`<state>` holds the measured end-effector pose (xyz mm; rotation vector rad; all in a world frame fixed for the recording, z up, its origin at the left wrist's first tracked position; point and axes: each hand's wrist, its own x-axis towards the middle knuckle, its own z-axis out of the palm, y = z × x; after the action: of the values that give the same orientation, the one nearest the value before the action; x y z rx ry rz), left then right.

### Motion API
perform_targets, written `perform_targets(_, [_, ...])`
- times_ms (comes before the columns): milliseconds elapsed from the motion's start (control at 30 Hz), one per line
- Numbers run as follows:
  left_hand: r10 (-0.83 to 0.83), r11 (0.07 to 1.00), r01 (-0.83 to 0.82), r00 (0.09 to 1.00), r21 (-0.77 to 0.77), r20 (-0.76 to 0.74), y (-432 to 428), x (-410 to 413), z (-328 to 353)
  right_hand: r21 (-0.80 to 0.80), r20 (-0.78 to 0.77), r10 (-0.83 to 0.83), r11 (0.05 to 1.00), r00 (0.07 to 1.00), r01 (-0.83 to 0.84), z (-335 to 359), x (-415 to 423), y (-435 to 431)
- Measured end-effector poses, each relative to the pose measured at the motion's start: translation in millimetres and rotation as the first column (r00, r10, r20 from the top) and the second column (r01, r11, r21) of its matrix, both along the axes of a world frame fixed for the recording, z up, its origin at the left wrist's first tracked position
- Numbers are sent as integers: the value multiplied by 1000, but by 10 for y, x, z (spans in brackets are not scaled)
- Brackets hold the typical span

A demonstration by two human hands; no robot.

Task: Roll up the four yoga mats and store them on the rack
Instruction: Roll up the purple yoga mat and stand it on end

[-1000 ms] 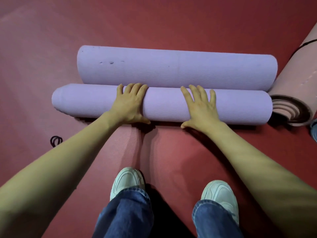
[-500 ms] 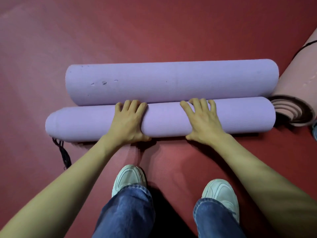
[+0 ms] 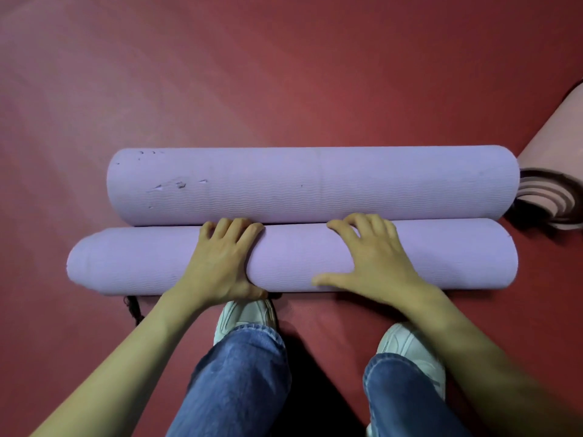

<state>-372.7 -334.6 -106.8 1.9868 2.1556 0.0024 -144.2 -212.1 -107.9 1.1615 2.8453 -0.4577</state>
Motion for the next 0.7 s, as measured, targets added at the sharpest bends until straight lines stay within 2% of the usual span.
perform_targets(100, [-8,1000,8,1000,-13,0,4,-24,-1,-175,-72,-146,976,987,132,149,-84,217])
perform_targets(167, [-9,1000,9,1000,5,-7,2,-8,-8,-174,-45,-165,972,985,155,186,-154,339])
perform_targets(267, [-16,1000,16,1000,10,-18,-6,-15,-24,-121,135,-134,981,982,151,178,-336,418])
perform_targets(367, [-50,999,50,999,-10,-3,68,-79,-14,-153,92,-84,984,992,97,133,-370,405])
perform_targets(433, [-37,993,47,995,-108,91,248,-191,37,-77,26,-21,997,999,23,98,-317,346])
perform_targets(500, [69,972,-3,961,-237,270,450,-342,102,-17,8,-62,998,998,62,46,-273,252])
perform_targets(533, [122,970,-37,928,-239,351,519,-406,121,6,-20,-105,994,994,106,10,-241,222])
perform_targets(600, [264,964,-252,856,-88,444,580,-512,109,23,-60,-166,986,984,168,-44,-171,224])
perform_targets(633, [322,923,-382,830,43,456,577,-533,79,48,-72,-166,984,984,170,-80,-127,244])
perform_targets(667, [337,876,-448,834,178,436,575,-529,32,75,-81,-152,985,985,158,-124,-88,268])
perform_targets(700, [315,847,-442,865,294,391,580,-500,-25,96,-81,-137,985,987,144,-148,-72,304])
